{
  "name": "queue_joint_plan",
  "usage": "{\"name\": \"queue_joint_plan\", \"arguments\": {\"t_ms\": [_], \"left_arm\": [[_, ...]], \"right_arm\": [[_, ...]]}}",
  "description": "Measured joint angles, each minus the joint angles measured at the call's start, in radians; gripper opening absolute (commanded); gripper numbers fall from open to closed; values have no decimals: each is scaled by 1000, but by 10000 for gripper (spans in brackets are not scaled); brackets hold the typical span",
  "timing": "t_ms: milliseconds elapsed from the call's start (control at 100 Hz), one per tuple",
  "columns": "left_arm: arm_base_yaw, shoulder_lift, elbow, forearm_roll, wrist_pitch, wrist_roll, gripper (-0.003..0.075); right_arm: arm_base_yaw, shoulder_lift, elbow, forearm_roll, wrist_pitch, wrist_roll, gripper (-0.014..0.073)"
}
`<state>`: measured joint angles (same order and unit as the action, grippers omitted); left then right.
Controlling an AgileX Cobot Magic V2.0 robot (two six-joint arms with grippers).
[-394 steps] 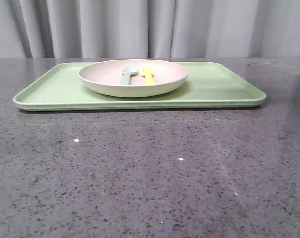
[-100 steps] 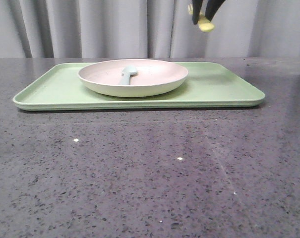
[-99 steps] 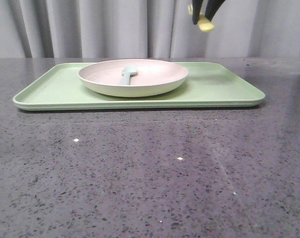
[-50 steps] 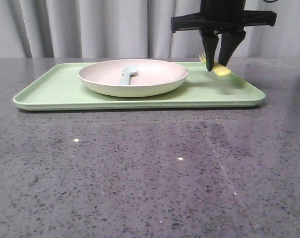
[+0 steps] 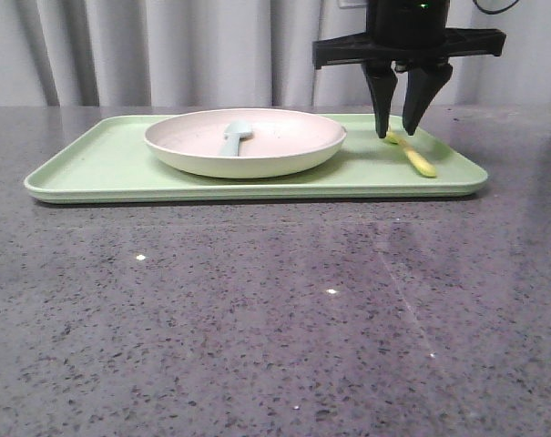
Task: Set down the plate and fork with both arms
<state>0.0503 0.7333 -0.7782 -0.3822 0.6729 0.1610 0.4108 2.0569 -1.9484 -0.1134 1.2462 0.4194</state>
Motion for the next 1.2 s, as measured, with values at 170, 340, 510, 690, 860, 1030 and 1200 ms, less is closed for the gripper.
{"name": "queue_joint_plan", "arguments": {"t_ms": [170,340,510,690,860,1030,1200], "left_arm": [[0,0,0,0,0,0,50],[0,0,0,0,0,0,50],[0,0,0,0,0,0,50],[0,0,0,0,0,0,50],[0,0,0,0,0,0,50],[0,0,0,0,0,0,50],[0,0,0,0,0,14,50]], "right_arm": [[0,0,0,0,-1,-2,248],[0,-9,0,0,-1,-2,248],[0,-62,6,0,-1,-2,246],[15,-180,105,0,-2,-2,246],[48,-355,284,0,-55,-2,246],[50,-532,452,-2,-155,-2,246],[50,-712,616,-19,-264,-2,243]]}}
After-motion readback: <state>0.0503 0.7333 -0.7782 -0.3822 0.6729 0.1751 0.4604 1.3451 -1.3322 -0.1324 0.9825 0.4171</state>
